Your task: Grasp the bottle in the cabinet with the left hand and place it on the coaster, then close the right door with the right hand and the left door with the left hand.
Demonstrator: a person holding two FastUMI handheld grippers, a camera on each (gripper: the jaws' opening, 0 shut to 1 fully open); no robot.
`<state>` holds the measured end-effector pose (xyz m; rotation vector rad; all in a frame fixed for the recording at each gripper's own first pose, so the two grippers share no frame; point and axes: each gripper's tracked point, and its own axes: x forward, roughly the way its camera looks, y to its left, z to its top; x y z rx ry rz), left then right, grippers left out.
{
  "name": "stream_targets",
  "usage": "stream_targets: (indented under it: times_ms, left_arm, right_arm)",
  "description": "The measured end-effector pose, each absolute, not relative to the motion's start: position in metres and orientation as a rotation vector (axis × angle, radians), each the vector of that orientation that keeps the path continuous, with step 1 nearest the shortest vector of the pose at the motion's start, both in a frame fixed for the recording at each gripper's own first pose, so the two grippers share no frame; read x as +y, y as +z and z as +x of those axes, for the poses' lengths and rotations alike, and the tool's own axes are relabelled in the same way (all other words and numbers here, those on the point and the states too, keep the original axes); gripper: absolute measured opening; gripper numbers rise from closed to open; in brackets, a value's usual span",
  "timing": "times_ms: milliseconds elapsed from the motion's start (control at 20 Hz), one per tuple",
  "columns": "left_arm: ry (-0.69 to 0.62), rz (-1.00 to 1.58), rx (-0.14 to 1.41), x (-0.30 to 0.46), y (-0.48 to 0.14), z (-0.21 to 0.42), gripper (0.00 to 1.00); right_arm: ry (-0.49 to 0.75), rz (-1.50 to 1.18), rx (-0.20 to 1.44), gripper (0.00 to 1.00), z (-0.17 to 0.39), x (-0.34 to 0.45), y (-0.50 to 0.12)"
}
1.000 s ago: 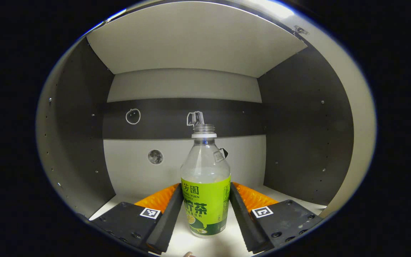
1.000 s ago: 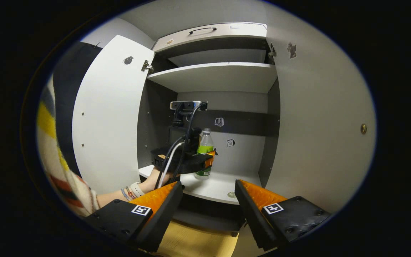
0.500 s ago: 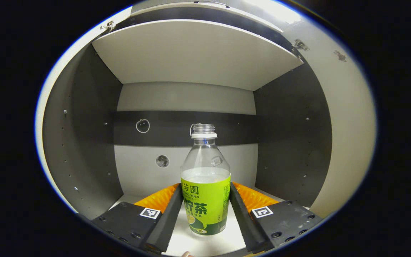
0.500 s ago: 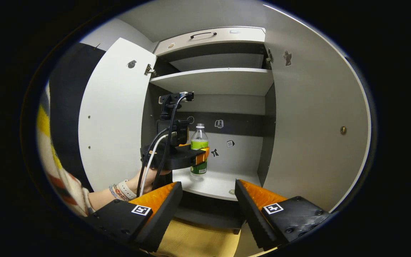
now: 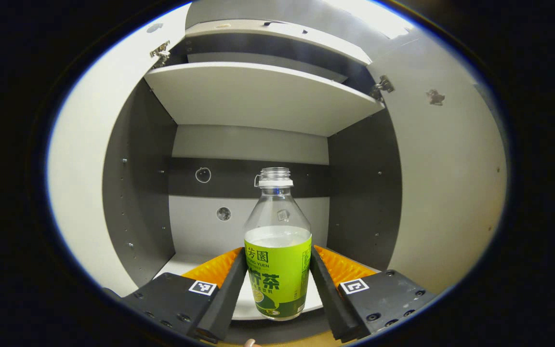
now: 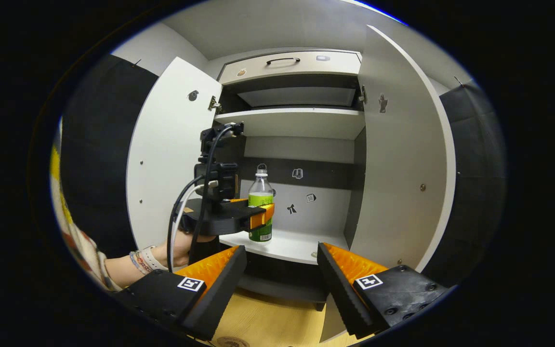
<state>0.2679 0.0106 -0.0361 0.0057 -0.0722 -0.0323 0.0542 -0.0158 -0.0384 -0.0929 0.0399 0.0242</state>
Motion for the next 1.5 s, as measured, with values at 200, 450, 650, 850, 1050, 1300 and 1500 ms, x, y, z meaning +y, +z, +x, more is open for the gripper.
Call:
stream_targets:
  times_ms: [200, 450, 650, 850, 1050, 1300, 1500]
  left_arm:
    - [-0.035, 0.005, -0.046, 0.009, -0.047, 0.228, 0.78]
    - [-0.061, 0.020, -0.016, 0.002, -0.068, 0.178, 0.79]
    - [-0.114, -0.014, 0.008, -0.013, -0.093, 0.143, 0.79]
    - [-0.150, -0.032, 0.036, -0.025, -0.123, 0.114, 0.79]
    - [-0.191, -0.041, 0.063, -0.043, -0.162, 0.090, 0.79]
    - [-0.225, -0.046, 0.102, -0.061, -0.220, 0.069, 0.79]
    - [-0.223, -0.078, 0.102, -0.076, -0.253, 0.057, 0.79]
  right_arm:
    - [0.007, -0.115, 0.055, 0.98, 0.031, -0.008, -0.041]
    - [-0.031, -0.147, 0.083, 0.98, 0.005, -0.006, -0.050]
    - [-0.077, -0.171, 0.120, 0.98, -0.014, -0.011, -0.060]
    - [-0.113, -0.201, 0.133, 0.98, -0.027, -0.021, -0.065]
    - [-0.164, -0.227, 0.167, 0.98, -0.030, -0.044, -0.078]
    - [-0.158, -0.225, 0.194, 0.98, -0.017, -0.060, -0.096]
    - [-0.096, -0.211, 0.185, 0.98, -0.012, -0.063, -0.109]
